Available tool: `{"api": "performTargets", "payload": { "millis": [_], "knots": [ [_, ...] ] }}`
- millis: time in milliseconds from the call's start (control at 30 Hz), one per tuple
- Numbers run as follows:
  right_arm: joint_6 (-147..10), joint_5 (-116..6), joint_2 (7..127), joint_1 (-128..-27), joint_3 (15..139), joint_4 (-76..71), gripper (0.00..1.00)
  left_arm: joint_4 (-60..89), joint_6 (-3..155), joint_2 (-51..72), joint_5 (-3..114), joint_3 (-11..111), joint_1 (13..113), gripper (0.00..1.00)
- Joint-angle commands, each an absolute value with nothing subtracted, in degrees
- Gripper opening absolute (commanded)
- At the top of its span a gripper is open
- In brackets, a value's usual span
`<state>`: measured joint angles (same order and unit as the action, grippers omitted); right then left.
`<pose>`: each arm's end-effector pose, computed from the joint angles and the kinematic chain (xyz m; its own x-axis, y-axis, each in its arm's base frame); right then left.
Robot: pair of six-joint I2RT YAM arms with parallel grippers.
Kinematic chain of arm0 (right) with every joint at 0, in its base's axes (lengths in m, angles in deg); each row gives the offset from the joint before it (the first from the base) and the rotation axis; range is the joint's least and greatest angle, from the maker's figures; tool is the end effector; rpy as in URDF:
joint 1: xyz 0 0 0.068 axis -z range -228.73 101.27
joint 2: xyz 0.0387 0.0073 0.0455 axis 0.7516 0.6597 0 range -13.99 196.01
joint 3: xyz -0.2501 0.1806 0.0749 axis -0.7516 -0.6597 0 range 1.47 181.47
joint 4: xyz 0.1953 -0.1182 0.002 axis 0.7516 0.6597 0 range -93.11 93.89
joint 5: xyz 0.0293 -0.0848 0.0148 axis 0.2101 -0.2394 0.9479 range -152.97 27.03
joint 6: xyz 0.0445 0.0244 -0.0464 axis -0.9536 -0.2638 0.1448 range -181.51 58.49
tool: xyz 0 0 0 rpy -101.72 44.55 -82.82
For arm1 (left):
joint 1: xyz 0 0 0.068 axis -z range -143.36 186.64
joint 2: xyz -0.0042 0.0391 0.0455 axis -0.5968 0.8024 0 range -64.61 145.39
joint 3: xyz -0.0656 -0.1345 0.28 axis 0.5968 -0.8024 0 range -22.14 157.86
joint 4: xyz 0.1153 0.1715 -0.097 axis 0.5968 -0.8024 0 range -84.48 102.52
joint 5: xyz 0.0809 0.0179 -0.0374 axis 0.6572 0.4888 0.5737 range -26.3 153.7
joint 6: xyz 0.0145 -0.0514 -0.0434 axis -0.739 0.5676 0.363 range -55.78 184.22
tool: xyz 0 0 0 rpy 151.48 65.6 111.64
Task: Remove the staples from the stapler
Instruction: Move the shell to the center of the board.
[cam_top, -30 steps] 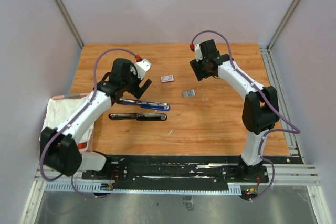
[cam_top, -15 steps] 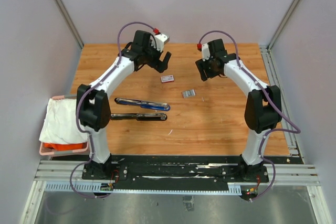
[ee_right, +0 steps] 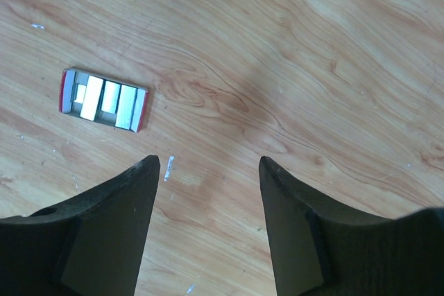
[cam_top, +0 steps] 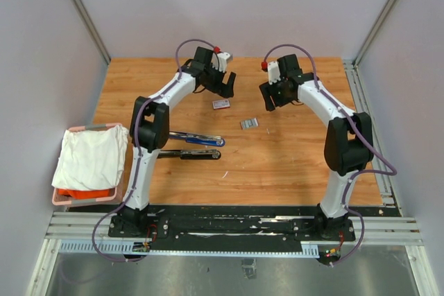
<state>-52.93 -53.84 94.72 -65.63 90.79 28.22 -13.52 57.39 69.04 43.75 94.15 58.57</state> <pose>0.3977 0.1301 0.2943 -0.6752 -0.3591 -0.6443 -0.4893 0.8717 0.0269 0.4968 -0.2205 0.2458 -0.5637 0.3475 -0.7493 0.6527 0.7433 -0.1464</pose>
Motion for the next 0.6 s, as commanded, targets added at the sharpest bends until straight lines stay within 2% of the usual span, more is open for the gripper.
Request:
{"api": "performTargets", "payload": {
  "millis": [0, 567],
  "knots": [
    [-51.93, -50.34, 94.13, -63.12, 89.51, 29.34, 0.61, -10.57, 58.44, 70.46, 39.75, 93.82, 58.78, 0.98],
    [-50.08, -47.72, 90.78, -62.88, 86.02, 29.49, 0.61, -8.39, 50.21, 68.99, 33.92, 81.92, 58.72, 0.98]
  ]
}}
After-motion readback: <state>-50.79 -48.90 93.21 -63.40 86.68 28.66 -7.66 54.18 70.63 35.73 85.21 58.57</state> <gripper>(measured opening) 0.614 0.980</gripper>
